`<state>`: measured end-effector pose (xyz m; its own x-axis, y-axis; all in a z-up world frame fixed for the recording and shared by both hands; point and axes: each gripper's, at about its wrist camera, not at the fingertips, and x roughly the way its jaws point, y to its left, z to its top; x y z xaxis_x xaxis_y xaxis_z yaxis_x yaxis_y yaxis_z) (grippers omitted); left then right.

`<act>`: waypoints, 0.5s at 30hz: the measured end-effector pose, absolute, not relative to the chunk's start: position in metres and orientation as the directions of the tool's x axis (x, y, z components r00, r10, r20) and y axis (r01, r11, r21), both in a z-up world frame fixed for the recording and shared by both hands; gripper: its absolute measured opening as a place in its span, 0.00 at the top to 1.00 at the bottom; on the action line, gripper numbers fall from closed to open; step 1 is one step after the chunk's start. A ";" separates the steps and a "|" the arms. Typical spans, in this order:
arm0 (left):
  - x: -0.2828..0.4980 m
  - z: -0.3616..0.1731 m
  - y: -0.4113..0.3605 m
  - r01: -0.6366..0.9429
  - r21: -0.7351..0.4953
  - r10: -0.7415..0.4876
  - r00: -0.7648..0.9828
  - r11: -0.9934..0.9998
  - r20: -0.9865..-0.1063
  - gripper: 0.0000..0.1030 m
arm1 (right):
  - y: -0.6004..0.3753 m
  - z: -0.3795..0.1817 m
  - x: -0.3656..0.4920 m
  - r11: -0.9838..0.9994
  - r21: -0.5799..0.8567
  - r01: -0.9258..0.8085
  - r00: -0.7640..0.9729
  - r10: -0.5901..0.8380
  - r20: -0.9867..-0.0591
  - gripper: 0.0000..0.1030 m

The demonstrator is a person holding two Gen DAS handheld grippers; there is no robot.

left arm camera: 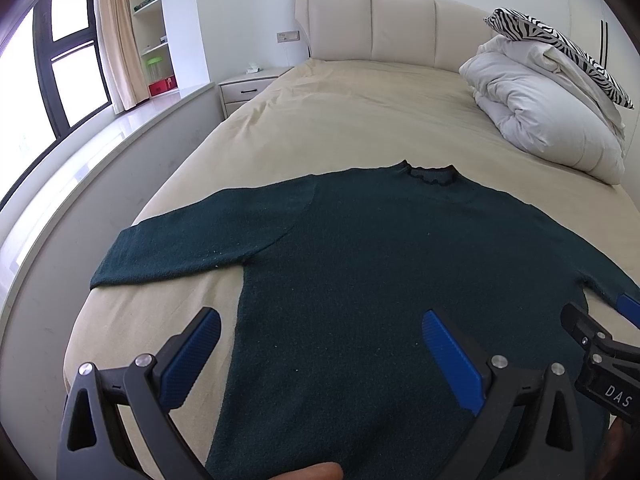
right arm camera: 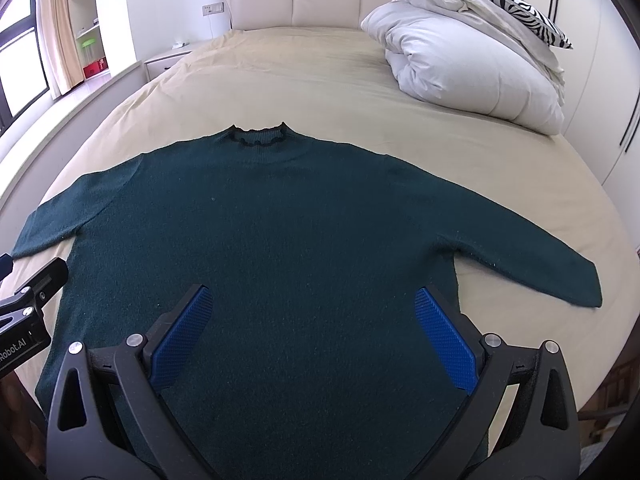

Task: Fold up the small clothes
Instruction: 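Grasp the sweater sleeve cuff with the right gripper and lift it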

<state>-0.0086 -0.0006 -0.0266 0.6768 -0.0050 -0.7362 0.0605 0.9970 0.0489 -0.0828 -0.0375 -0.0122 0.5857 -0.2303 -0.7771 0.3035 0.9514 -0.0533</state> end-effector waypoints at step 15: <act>0.001 -0.042 0.005 0.135 -0.203 -0.244 0.552 0.970 -0.797 0.00 | -0.192 -0.026 -0.124 0.800 0.161 0.578 0.575 -0.259 -0.776 0.00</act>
